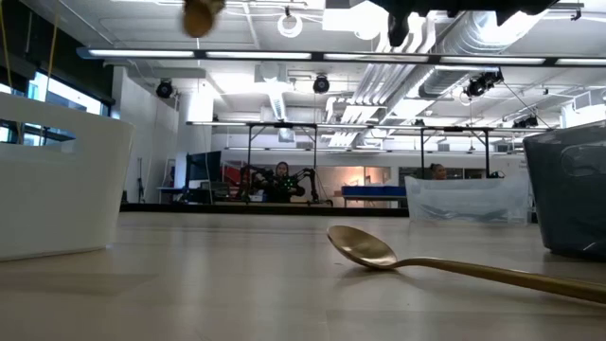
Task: Sort silverware by color (type)
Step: Put the gold spoon into the white bin
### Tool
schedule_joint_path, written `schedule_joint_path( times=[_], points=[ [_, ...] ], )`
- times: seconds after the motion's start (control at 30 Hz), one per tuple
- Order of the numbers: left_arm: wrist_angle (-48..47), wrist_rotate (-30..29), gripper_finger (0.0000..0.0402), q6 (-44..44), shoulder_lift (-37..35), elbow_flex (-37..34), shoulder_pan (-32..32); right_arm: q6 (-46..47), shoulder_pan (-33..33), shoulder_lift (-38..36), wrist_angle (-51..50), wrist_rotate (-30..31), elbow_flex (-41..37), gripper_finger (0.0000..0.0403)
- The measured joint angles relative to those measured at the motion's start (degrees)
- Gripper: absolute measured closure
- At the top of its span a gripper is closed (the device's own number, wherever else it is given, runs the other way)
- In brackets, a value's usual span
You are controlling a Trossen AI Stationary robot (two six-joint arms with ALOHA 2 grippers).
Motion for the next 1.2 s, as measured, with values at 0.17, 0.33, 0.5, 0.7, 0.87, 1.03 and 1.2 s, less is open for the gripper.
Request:
schedule_joint_path(
  times=[0.17,0.33,0.5,0.7,0.87,1.03,1.2],
  points=[
    [-16.7,-5.6,0.0401,-5.5,0.0,4.8,-11.8,0.0,0.0,0.0,-1.1,0.4,0.0,0.0402],
    [-25.4,-7.2,0.0401,-18.4,0.4,3.1,-23.6,0.0,0.0,0.0,-1.0,4.8,0.0,0.0402],
    [-27.9,-8.2,0.0401,-23.4,2.8,0.4,-30.7,-0.1,0.0,0.0,-1.1,7.7,0.0,0.0402],
    [-27.7,-6.6,0.0401,-23.4,7.4,-3.9,-29.2,-0.4,0.0,0.0,-2.2,7.9,0.0,0.0402],
    [-24.8,-2.1,0.0401,-17.8,11.5,-6.2,-26.7,-0.2,0.0,0.0,-3.5,7.9,0.0,0.0402],
    [-23.3,0.5,0.0401,-15.5,16.0,-6.3,-25.3,-0.1,0.0,0.0,-4.1,7.9,0.0,0.0402],
    [-23.0,3.0,0.0401,-15.5,20.5,-6.3,-24.3,-0.2,0.0,0.0,-4.4,7.9,0.0,0.0402]
  ],
)
